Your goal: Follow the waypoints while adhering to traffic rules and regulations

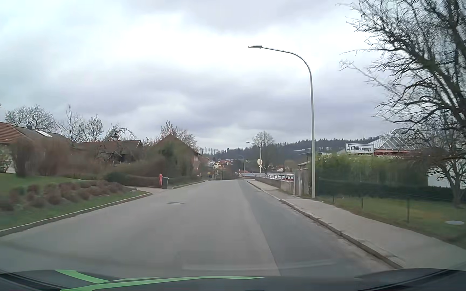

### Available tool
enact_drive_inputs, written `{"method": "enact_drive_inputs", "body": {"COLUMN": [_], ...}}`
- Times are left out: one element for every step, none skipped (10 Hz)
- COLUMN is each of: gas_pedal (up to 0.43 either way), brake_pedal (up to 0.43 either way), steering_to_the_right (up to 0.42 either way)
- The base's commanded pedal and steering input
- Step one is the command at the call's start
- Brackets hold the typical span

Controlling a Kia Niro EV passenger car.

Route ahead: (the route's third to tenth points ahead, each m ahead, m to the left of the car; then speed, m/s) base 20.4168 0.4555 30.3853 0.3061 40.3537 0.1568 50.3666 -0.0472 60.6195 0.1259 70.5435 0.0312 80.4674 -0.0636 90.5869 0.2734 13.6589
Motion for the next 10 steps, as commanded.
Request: {"method": "enact_drive_inputs", "body": {"gas_pedal": [0.059,0.059,0.059,0.059,0.059,0.059,0.059,0.059,0.059,0.059], "brake_pedal": [0.0,0.0,0.0,0.0,0.0,0.0,0.0,0.0,0.0,0.0], "steering_to_the_right": [0.003,0.003,0.002,0.002,0.001,0.001,0.001,0.001,0.001,0.001]}}
